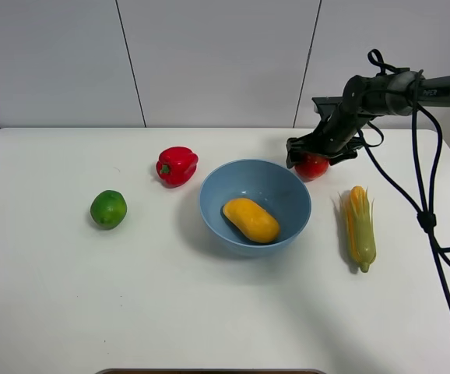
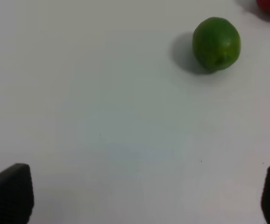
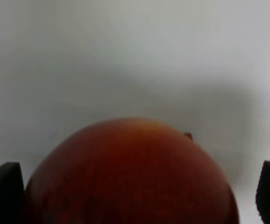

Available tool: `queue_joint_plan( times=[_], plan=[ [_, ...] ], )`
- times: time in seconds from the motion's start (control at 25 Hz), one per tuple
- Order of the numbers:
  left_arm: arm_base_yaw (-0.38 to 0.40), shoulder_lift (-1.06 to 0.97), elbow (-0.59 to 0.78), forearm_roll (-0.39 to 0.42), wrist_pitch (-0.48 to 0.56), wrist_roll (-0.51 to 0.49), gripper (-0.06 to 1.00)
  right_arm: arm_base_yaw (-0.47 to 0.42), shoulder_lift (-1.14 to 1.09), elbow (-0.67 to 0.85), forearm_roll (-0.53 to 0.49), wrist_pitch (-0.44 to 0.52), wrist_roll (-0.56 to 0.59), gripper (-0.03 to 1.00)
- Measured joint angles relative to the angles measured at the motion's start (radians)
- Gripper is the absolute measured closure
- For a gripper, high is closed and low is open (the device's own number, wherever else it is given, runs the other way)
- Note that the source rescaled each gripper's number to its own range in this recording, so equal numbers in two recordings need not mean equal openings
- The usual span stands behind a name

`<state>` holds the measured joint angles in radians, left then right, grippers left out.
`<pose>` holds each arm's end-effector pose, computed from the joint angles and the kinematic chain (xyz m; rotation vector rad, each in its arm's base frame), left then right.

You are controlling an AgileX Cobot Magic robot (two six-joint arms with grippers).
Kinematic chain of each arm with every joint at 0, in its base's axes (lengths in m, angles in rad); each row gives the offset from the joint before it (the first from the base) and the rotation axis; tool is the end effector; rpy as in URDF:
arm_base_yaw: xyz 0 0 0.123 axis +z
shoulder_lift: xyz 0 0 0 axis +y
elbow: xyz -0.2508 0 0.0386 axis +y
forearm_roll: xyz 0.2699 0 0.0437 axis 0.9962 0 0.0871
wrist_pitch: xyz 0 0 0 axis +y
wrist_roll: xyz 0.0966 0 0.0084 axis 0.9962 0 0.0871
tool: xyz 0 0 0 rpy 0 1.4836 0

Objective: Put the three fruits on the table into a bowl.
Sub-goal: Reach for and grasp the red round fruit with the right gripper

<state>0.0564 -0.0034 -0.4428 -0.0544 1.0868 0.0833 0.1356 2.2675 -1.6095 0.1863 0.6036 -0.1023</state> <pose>0.0563 -0.0015 0.2657 0.0302 2.1227 0.0167 0.4630 0.0735 0.0714 -0.1447 2.7384 0.1965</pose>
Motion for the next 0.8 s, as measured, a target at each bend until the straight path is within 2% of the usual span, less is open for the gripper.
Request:
queue_joint_plan(
  times=[0.56,0.8],
  plan=[
    [0.0,0.0,0.0,0.0,0.0,0.0,-0.06,0.0,0.022,0.0,0.003,-0.022,-0.011,-0.03],
    [0.0,0.0,0.0,0.0,0.0,0.0,-0.06,0.0,0.042,0.0,0.063,-0.033,-0.062,-0.03]
  ],
)
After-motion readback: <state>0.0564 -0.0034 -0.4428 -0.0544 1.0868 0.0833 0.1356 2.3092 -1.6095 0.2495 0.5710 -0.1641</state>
